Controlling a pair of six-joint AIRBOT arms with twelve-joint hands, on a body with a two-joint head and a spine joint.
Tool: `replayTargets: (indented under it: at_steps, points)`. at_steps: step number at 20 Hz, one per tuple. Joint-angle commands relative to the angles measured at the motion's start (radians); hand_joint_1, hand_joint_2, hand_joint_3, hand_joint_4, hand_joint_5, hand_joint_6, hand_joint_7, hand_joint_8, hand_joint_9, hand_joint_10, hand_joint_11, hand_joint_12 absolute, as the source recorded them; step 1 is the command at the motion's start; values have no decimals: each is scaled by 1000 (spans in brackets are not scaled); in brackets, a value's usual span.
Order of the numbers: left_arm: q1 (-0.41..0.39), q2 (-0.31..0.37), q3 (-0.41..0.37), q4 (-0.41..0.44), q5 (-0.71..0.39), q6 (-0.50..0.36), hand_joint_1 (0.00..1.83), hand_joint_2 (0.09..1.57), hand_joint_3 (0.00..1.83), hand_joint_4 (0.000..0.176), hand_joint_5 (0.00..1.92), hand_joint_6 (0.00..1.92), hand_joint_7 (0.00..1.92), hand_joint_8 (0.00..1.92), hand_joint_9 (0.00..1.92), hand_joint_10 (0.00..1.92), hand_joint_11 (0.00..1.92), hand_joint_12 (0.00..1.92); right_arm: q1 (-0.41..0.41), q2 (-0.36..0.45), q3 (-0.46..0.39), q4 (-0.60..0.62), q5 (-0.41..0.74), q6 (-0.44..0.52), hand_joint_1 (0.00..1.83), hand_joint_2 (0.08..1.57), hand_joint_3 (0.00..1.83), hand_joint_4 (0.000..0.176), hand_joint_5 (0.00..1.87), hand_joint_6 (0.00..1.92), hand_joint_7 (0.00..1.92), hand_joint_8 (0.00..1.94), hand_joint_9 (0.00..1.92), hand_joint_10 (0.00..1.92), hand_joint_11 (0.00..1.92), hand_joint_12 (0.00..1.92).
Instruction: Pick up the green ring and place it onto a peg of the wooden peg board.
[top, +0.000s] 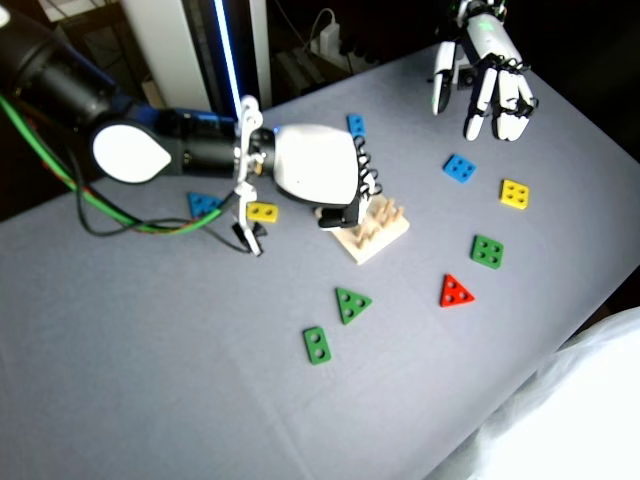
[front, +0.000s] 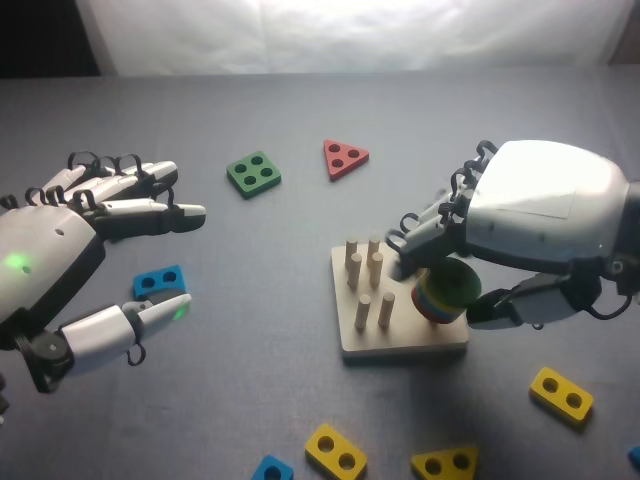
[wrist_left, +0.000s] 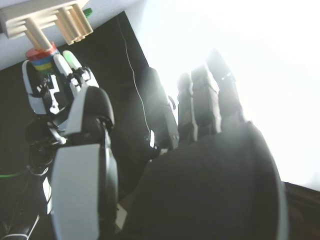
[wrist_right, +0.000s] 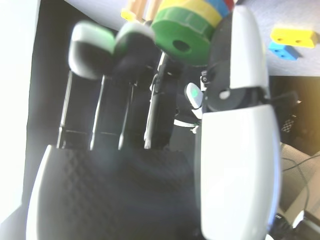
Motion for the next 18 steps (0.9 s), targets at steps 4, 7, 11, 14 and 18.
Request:
replayTargets:
  at_steps: [4,7,11,14,18]
  points:
    - [0,-2,0,16,-130,-7,862,1191,0,0,688,3,291,4,246,4,0,855,12,17,-29,37,130,6,1211,1053,1,66,424,0,461,2,478,205,125,1010]
    - [1,-2,0,16,-132,-12,865,1190,1,0,699,3,299,2,269,8,0,895,-7,58,-42,116,210,3,1183,1060,4,68,443,0,423,0,415,39,61,960]
    - [2,-1,-2,16,-187,-30,817,1198,2,0,657,0,322,3,304,9,0,933,-107,137,-66,366,460,1,1029,1048,3,120,330,0,369,0,380,11,1,962]
    - [1,1,-6,14,-273,-44,788,1196,0,0,623,2,406,11,320,8,0,849,-203,176,-87,565,717,-13,779,1139,10,0,385,5,423,5,385,4,10,766]
    - [-4,0,-3,14,-375,-79,627,1228,3,0,337,0,368,0,337,3,0,934,-258,188,-112,692,942,-45,657,1332,0,0,386,0,451,0,464,4,324,253]
